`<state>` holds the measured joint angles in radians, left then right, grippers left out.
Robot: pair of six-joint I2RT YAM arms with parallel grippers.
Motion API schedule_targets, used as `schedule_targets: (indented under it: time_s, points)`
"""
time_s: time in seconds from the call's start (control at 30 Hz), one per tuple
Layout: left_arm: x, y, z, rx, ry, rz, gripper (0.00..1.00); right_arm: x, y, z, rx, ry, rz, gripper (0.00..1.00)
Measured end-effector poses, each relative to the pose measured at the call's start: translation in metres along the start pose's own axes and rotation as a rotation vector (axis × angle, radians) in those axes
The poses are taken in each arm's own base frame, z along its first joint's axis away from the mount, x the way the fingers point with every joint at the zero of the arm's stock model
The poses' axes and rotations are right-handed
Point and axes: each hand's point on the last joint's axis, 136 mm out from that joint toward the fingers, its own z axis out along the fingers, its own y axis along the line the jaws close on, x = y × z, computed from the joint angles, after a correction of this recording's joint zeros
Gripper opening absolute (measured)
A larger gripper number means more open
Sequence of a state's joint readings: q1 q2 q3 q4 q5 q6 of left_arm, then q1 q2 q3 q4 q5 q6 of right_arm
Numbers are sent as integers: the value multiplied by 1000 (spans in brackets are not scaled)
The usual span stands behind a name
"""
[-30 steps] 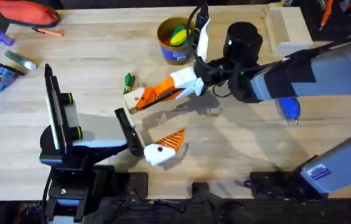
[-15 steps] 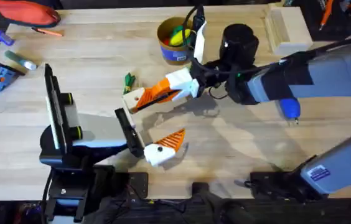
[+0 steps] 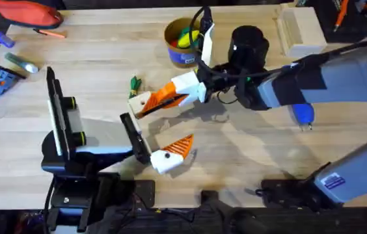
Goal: Pick up the gripper from the table and insert it into the empty holder that is missing its gripper. Then pick up a screw, insert it into the mounting hole, and use the screwdriver to tighten it. Finally, clean up the table by picking up the vegetable and placing it into the bucket.
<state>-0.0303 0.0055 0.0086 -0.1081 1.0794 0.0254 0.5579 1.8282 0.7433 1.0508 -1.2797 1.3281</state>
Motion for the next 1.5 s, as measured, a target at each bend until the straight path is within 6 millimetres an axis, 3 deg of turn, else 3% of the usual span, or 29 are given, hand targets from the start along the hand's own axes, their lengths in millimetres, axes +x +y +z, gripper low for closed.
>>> schedule_targets:
  time_s: [1.5]
  points:
    - [0, 3, 0, -18, -1, 5, 986, -5, 1, 2, 5, -16, 13, 8]
